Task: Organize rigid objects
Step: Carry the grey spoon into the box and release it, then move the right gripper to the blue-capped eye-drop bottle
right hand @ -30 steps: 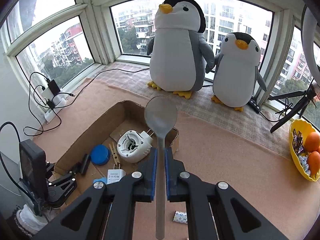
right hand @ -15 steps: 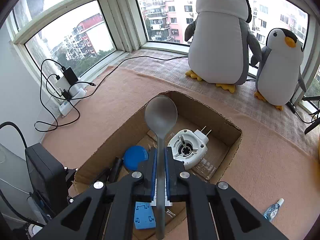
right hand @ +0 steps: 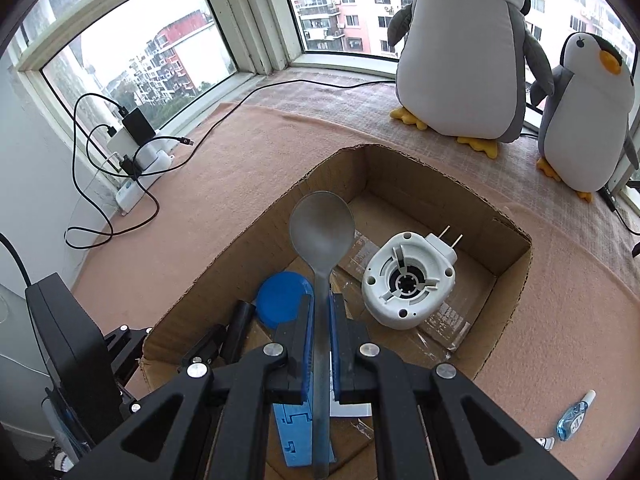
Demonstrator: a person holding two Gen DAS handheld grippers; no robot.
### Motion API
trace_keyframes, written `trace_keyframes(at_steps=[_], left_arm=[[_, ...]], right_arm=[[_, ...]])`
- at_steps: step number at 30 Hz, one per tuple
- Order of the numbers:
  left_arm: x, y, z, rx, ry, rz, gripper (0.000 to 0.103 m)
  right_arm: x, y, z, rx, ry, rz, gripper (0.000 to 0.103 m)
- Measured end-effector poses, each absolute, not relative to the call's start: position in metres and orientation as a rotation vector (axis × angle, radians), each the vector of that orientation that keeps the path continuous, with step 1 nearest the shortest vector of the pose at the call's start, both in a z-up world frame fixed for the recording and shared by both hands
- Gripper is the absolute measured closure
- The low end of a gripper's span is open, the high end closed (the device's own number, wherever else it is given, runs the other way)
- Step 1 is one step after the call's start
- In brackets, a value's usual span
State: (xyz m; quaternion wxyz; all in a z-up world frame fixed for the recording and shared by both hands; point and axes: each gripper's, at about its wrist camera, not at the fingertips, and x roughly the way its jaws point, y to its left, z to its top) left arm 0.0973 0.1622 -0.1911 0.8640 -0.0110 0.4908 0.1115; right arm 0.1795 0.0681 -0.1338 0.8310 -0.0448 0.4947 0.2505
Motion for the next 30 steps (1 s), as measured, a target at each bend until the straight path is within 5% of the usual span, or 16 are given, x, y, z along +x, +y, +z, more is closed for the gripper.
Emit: trace_keyframes(at_steps=[8,12,18,30], left_arm=[[0.097,0.162,-0.191,-0.023,1.028,0.233,0.074],[0.097,0.163,-0.191,-0.024,1.028,0.233,0.074],[0.097,0.163,-0.191,-0.024,1.028,0.233,0.075],[0.097,0.163,-0.191,-0.024,1.028,0.233,0.075]], right_arm=[[0.179,0.071,-0.136,-0.108,1.052,0.535,0.095],[0.179,0.07,-0.135,-0.116,1.041,0.533,0.071],[0.178,0.067,-0.134,-0.113,1.039,0.526,0.06],[0.166,0.039,-0.117,-0.072,1.021,0.51,0.056]])
